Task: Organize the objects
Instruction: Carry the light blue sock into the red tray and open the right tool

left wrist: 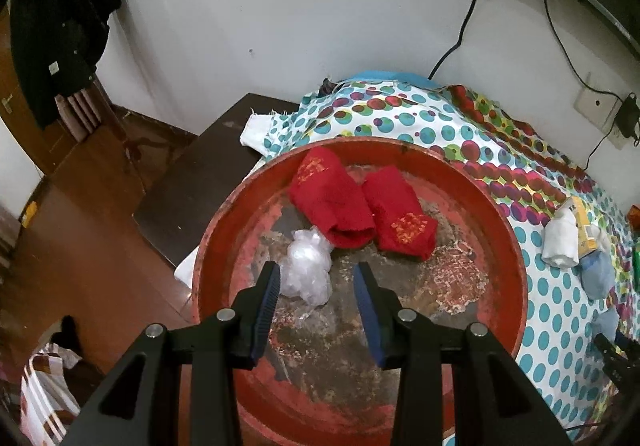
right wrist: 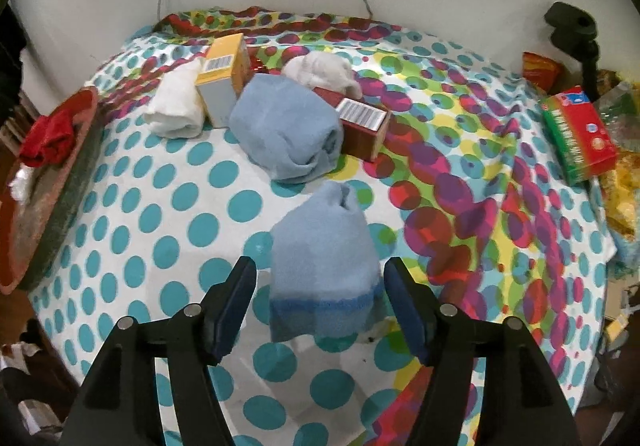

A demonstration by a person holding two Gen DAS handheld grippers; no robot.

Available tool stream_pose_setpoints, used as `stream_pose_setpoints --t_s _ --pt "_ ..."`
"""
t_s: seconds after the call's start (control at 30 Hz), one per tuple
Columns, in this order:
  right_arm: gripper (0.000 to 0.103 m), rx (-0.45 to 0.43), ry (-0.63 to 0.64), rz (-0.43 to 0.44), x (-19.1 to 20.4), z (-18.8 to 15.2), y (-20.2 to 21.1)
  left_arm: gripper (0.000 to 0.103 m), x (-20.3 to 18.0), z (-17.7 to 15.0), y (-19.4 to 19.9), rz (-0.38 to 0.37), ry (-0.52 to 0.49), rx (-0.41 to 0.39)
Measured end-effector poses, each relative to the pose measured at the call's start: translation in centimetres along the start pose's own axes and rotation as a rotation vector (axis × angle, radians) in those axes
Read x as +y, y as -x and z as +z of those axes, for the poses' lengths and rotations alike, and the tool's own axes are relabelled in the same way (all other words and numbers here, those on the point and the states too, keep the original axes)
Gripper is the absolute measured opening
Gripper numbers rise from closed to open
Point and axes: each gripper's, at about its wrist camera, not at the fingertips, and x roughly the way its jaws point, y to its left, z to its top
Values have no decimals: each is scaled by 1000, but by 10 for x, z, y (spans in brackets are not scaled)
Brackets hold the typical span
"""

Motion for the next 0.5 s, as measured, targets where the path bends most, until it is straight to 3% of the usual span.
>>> stream_pose_setpoints --t_s 0.07,0.17,0.33,0.5 --pt "43 20 9 -8 4 -1 -2 39 6 -2 -3 -10 9 18" --pt "40 13 19 -31 11 -3 1 39 19 0 -3 -19 42 36" --pt "38 -16 23 -17 29 3 14 39 36 8 17 -15 69 25" --pt "38 -49 96 56 76 14 31 40 57 25 42 -48 143 16"
